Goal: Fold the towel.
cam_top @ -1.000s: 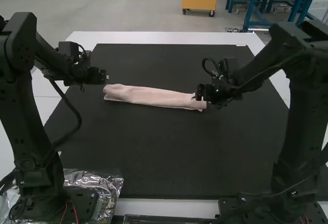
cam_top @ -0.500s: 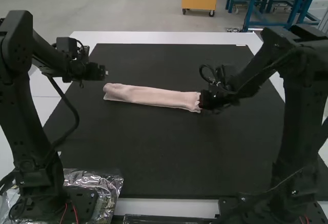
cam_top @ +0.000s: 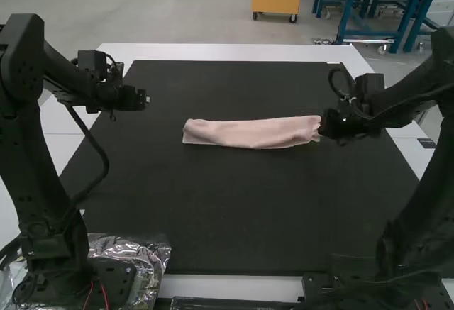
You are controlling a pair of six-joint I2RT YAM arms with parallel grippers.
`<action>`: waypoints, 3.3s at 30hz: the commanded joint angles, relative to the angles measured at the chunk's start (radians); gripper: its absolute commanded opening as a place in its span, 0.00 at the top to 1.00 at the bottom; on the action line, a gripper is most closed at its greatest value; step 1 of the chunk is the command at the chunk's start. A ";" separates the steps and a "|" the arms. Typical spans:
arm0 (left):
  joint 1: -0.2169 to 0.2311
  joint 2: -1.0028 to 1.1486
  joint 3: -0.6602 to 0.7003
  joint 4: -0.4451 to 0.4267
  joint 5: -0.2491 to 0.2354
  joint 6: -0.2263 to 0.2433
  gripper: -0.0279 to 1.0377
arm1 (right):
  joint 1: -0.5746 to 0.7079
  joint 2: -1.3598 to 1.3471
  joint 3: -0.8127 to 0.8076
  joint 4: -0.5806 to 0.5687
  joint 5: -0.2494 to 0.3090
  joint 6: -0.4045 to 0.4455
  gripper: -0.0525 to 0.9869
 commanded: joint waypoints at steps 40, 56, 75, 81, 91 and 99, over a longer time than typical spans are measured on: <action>-0.051 -0.051 -0.087 0.135 -0.031 -0.007 0.06 | 0.587 0.458 0.595 -0.032 0.016 0.049 0.97; -0.043 -0.074 -0.111 0.141 -0.031 -0.001 0.06 | 0.642 0.516 0.750 -0.061 -0.010 0.054 0.19; -0.054 -0.100 -0.114 0.162 -0.114 0.001 0.06 | 0.573 0.459 0.546 0.121 -0.044 0.063 0.97; -0.085 -0.122 -0.114 0.164 -0.156 -0.002 0.06 | 0.570 0.502 0.529 0.176 -0.044 0.068 0.97; -0.178 -0.229 -0.097 0.187 -0.240 0.002 0.06 | 0.568 0.612 0.536 0.244 -0.038 0.083 0.97; -0.254 -0.396 -0.064 0.150 -0.292 0.024 0.06 | 0.564 0.553 0.529 0.279 -0.027 0.141 0.97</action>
